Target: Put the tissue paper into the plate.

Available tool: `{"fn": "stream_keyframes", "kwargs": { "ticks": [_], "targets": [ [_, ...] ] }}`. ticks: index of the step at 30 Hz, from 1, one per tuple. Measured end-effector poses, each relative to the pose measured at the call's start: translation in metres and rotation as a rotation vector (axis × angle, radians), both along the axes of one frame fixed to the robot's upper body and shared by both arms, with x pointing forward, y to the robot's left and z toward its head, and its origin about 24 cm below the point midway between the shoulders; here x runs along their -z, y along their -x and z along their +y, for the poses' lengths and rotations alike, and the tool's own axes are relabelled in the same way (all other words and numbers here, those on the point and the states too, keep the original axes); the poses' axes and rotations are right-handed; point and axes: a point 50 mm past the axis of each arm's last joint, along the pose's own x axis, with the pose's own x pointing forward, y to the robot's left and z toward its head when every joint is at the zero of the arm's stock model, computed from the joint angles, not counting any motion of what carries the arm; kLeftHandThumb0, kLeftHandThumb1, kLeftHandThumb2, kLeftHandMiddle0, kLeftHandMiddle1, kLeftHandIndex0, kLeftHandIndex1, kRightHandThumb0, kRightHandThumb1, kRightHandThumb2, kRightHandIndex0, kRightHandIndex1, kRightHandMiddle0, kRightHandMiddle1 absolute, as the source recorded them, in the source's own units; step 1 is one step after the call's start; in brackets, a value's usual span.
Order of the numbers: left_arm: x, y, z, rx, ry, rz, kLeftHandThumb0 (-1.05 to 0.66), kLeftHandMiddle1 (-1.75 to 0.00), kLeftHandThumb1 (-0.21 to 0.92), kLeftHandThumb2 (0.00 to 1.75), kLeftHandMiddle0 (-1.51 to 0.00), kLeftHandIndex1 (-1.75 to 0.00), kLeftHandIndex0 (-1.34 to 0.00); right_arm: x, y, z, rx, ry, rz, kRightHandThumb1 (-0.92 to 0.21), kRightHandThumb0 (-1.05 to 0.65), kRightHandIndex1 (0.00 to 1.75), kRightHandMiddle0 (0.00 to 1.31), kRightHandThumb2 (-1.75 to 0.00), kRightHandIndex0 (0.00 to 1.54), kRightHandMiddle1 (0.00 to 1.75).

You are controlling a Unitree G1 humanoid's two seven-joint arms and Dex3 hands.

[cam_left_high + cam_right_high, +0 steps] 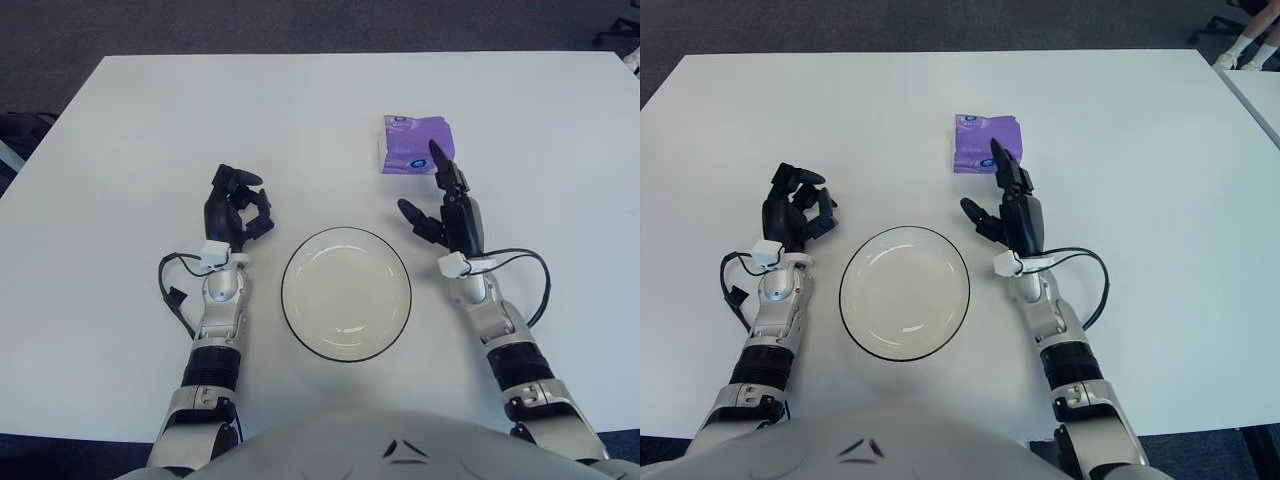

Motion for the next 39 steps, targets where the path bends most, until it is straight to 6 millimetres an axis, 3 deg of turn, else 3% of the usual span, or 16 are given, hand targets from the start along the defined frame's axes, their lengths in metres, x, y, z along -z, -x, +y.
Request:
{"fn": "stream_keyframes", "kwargs": {
  "ticks": [11,21,39],
  "targets": [
    [0.000,0.000,0.001,-0.003,0.000,-0.001,-0.43,-1.75,0.48,1.12,-0.76,-1.75,-0.48,-0.030,-0.034,-0.007,0.028,0.160,-0.105,-0.92,-1.05,0.00,0.00,-0.64,0.00,0.00],
    [0.000,0.000,0.001,-0.004,0.003,-0.001,-0.42,-1.75,0.50,1.10,-0.76,-1.75,-0.47,-0.045,-0.053,-0.008,0.028,0.238,-0.150,-0.92,-1.05,0.00,0.00,-0.67,0.00,0.00],
    [0.000,0.000,0.001,-0.006,0.004,-0.002,-0.43,-1.75,0.49,1.11,-0.77,-1.75,-0.48,-0.072,-0.072,-0.008,-0.015,0.375,-0.201,-0.92,-1.05,0.00,0.00,-0.54,0.00,0.00]
  ]
}}
